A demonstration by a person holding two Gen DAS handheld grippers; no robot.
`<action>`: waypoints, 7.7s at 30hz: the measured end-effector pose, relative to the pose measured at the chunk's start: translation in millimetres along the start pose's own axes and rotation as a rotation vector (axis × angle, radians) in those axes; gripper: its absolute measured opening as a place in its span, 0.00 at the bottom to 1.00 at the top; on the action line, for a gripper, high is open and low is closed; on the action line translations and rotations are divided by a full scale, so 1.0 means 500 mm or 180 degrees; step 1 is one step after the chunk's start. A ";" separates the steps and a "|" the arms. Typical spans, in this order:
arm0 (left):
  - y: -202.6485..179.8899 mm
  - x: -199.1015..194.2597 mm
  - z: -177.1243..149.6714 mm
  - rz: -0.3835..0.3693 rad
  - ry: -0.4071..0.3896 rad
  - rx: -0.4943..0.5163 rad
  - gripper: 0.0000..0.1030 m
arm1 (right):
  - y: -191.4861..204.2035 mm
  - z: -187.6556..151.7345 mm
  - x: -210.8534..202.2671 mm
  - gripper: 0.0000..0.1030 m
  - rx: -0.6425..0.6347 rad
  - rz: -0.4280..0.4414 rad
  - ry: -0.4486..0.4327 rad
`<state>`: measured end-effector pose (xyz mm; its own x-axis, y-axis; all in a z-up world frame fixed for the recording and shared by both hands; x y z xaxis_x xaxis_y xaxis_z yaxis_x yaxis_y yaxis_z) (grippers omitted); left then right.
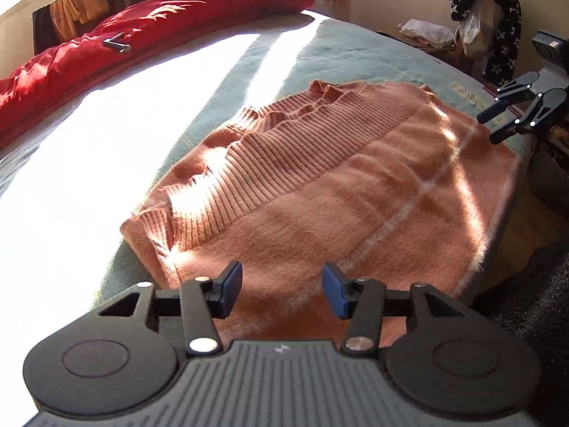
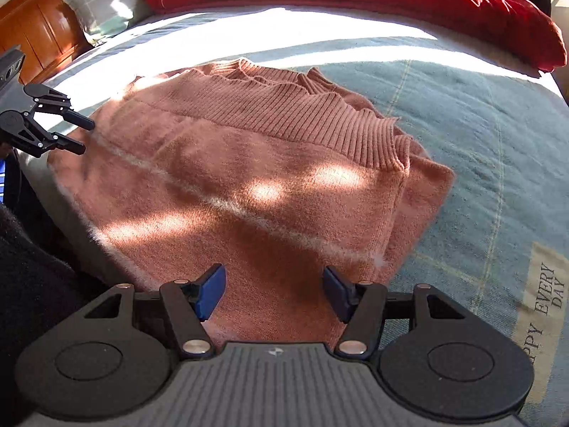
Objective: Fold clothes
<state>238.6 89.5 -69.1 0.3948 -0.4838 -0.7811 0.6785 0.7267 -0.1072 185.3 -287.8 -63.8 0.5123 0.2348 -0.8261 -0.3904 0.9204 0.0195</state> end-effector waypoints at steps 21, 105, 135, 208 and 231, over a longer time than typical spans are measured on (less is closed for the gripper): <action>0.182 0.078 0.011 0.0168 -0.0317 -0.1198 0.44 | -0.160 0.091 0.122 0.42 0.0965 -0.0071 -0.0379; 0.201 0.098 0.027 0.0282 -0.0460 -0.1154 0.32 | -0.147 0.072 0.088 0.51 0.1368 -0.0384 -0.0550; 0.009 -0.027 -0.126 -0.0092 -0.0242 -0.1235 0.40 | -0.023 0.079 0.139 0.76 0.0537 -0.0216 -0.0403; 0.068 0.109 0.142 -0.0429 -0.0296 -0.0997 0.99 | 0.040 0.127 0.100 1.00 0.0595 -0.0015 -0.0175; 0.101 0.299 0.270 -0.0773 -0.0086 -0.1678 0.99 | -0.039 0.116 0.134 1.00 0.1415 -0.0377 -0.0341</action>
<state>415.6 -11.9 -108.1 0.2868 -0.6743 -0.6805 0.3541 0.7347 -0.5787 271.6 -271.9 -86.7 0.6186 0.1294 -0.7750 0.0290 0.9819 0.1872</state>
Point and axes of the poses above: each gripper's, at about its wrist camera, not at the fingertips, and x roughly the way its jaws point, y to its left, z to its top, the point moved 5 cm from there along x, roughly the way its jaws point, and after that the axes turned 9 degrees about -z, right-handed, at the moved point
